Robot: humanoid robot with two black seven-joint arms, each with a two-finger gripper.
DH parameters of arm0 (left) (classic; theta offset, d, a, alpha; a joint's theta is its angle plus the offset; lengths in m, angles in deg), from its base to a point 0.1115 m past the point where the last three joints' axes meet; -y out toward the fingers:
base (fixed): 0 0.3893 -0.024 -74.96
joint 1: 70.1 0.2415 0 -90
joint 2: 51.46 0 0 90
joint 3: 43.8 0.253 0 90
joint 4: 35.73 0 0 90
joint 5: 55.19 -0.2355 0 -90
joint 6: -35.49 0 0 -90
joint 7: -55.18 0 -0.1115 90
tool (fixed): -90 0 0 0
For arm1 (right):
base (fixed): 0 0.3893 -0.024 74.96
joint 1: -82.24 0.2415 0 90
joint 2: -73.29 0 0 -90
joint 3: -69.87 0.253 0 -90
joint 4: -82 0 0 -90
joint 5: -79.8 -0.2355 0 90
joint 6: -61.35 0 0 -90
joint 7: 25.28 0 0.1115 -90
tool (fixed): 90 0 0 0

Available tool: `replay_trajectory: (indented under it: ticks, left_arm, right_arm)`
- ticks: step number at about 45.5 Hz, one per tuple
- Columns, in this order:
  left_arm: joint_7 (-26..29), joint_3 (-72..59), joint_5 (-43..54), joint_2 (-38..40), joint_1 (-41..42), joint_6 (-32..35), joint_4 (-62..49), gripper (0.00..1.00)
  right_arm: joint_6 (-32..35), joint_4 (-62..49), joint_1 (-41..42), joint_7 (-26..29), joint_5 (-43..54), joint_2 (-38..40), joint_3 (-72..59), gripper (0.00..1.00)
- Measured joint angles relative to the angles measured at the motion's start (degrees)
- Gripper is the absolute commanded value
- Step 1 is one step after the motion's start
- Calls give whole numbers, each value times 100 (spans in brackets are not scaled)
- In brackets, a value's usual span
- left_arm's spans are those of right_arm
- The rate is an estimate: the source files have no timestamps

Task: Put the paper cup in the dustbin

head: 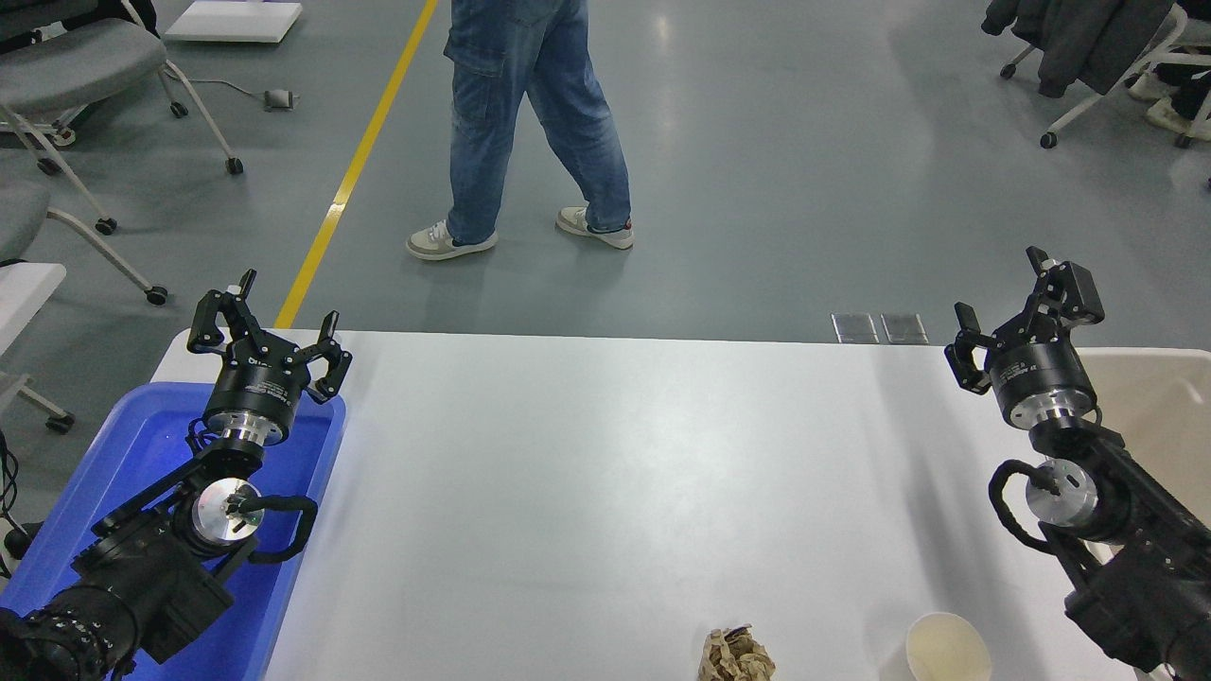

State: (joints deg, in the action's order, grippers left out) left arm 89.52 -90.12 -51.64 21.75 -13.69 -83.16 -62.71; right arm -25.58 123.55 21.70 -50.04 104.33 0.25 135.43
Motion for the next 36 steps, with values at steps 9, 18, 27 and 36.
replay_trajectory:
  ticks: [9,18,27,36]
  left_arm:
    - [0,0,0,0,0,0,0,100]
    - [0,0,0,0,0,0,0,100]
    - [0,0,0,0,0,0,0,100]
    - [0,0,0,0,0,0,0,100]
  right_arm:
    - [0,-5,-1,0,0,0,0,99]
    - [0,-5,-14,0,0,-6,0,99]
    - [18,0,-15,0,-2,-8,0,99]
    - [25,10,-12,0,-2,-7,0,99]
